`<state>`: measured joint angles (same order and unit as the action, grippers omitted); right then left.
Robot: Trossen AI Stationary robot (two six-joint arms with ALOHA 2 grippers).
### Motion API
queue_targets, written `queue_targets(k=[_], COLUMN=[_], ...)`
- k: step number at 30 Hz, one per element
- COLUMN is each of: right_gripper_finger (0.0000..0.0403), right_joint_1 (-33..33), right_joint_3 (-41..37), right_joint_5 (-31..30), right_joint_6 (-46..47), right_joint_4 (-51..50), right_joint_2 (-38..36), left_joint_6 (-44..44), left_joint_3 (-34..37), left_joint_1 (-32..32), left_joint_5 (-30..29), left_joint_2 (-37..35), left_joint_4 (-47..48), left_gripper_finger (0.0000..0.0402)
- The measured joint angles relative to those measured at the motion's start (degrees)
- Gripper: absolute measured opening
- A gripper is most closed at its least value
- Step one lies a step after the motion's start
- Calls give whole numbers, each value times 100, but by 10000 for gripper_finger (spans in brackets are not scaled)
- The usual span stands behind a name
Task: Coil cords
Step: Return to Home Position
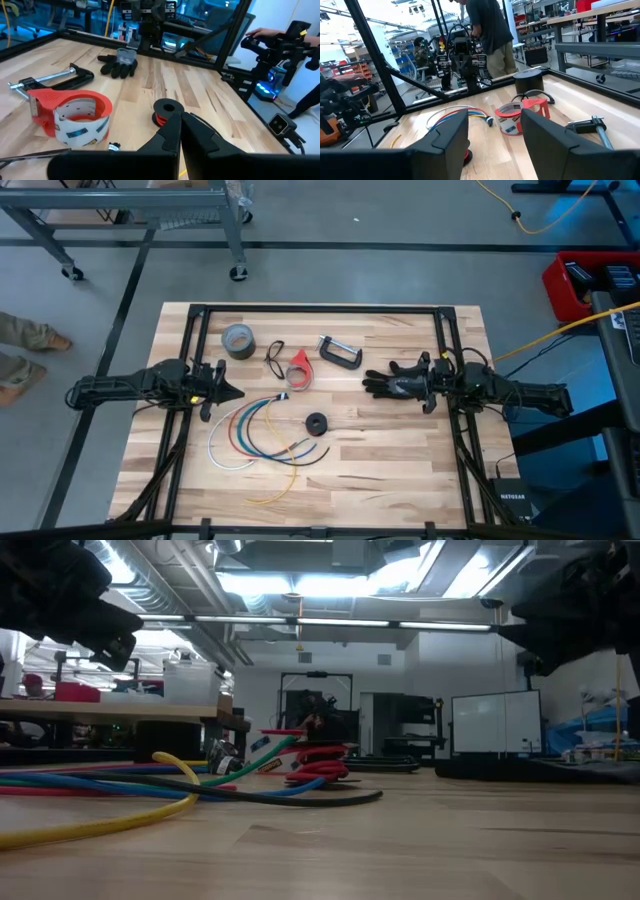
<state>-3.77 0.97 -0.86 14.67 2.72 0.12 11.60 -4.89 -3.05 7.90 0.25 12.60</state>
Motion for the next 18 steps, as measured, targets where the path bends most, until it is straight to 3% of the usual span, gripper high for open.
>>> queue_targets(k=[18], right_gripper_finger=[186], right_joint_1=[0], right_joint_3=[0], right_joint_5=[0], right_joint_6=[0], right_joint_4=[-45], right_joint_2=[0], left_joint_6=[0], left_joint_3=[4], left_joint_1=[0], left_joint_5=[0], left_joint_2=[9], left_joint_4=[2], left_gripper_finger=[4])
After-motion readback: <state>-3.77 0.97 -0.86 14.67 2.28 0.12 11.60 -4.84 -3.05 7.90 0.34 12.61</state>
